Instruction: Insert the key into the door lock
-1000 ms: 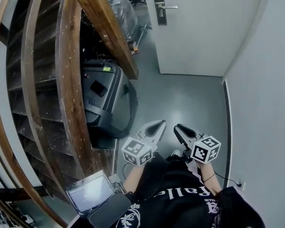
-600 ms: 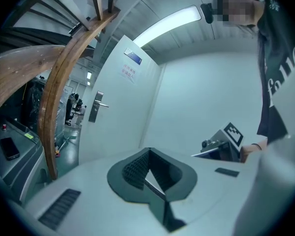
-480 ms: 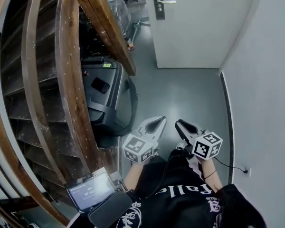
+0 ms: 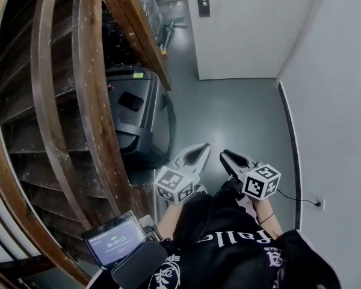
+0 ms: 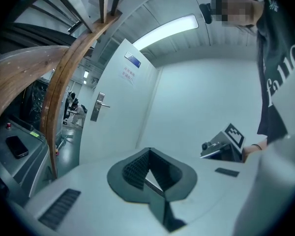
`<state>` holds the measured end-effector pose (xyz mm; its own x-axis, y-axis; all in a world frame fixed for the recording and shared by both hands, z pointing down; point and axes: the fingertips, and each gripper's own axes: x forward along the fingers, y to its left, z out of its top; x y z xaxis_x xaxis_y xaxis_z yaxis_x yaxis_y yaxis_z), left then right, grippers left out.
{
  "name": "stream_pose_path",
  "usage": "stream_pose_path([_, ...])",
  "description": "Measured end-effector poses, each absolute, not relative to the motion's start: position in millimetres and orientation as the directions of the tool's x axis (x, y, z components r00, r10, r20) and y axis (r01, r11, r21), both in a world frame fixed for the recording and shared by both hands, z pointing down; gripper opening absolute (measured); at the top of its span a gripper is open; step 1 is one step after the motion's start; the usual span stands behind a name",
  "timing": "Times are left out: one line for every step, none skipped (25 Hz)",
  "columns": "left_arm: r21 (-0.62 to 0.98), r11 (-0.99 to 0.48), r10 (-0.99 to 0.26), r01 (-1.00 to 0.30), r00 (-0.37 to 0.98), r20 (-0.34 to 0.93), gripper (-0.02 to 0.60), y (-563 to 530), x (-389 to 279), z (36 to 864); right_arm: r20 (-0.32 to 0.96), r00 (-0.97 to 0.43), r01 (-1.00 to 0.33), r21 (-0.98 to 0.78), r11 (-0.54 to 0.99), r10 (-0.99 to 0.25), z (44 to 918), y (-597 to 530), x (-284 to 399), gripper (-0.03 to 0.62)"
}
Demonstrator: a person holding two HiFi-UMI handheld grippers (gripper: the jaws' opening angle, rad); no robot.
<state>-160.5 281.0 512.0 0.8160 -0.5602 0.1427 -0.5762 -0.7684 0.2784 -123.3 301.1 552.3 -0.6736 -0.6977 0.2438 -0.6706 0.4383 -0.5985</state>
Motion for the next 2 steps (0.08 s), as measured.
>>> stream_pose_path([0.283, -0.768, -0.56, -0.574, 0.817, 0.139, 0.005, 282.6, -164.5, 513.3, 0.245, -0.673, -0.672, -0.597, 0.438, -0.698, 553.9, 303.6, -127.4, 0.075])
stream_pose_path([0.287, -0.768, -0.559, -0.572, 0.818, 0.135, 0.005, 284.4, -168.3, 514.6, 0.246, -0.672, -0.673, -0.596, 0.437, -0.698, 555.5, 306.0, -131.3, 0.075])
